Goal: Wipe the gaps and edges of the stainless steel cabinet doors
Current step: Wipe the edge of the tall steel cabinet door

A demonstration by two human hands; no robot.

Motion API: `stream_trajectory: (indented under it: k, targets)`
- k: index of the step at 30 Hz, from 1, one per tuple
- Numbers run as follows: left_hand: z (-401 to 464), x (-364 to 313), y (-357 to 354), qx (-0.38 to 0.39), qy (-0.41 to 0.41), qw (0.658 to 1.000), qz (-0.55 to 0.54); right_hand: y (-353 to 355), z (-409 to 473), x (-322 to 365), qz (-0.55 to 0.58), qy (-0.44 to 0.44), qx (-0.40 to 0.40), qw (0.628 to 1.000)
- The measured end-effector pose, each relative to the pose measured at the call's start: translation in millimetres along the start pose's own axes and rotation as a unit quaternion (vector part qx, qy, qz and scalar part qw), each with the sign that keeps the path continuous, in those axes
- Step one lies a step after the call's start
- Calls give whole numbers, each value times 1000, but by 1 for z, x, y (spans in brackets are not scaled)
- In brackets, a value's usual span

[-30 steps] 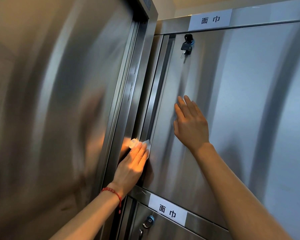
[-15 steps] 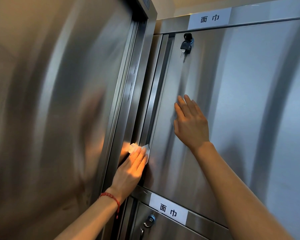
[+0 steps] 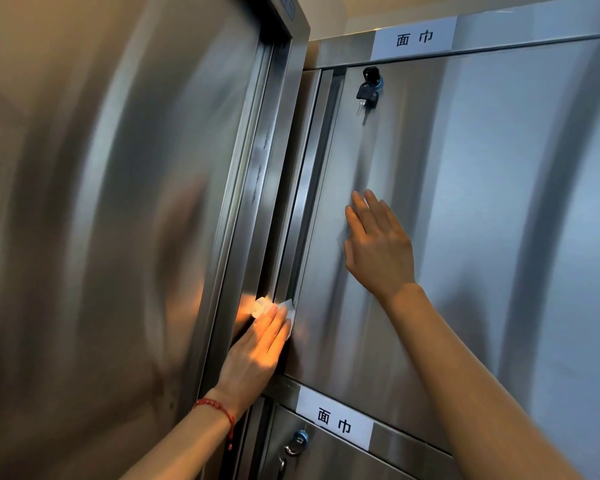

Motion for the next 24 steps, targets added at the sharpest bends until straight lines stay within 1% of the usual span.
stream_trajectory:
  k: [7,11,19,24]
  targets:
    - [7,1,0,5,6,1000,1,-1,0,-1,-2,-2,6,1000]
    - [-5,-3,2,13,19,1000,-17,-2,0,-1,2,-3,-2,1000]
    - [-10,-1,4,13,8,999,-39,-3,0,-1,-4,1,-4,1000]
    - [-20,-7,6,24,24,998,-43,-2,-1,-1,-5,4,-6,1000]
Point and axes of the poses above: each hand's wrist, its own z-axis towards the middle knuckle, its own y-axis out of the back of the hand, x = y × z, the point moved 1 cm from there along z, towards the middle knuckle, and after that the axes turned 7 degrees about -x, right-handed, at the moved point
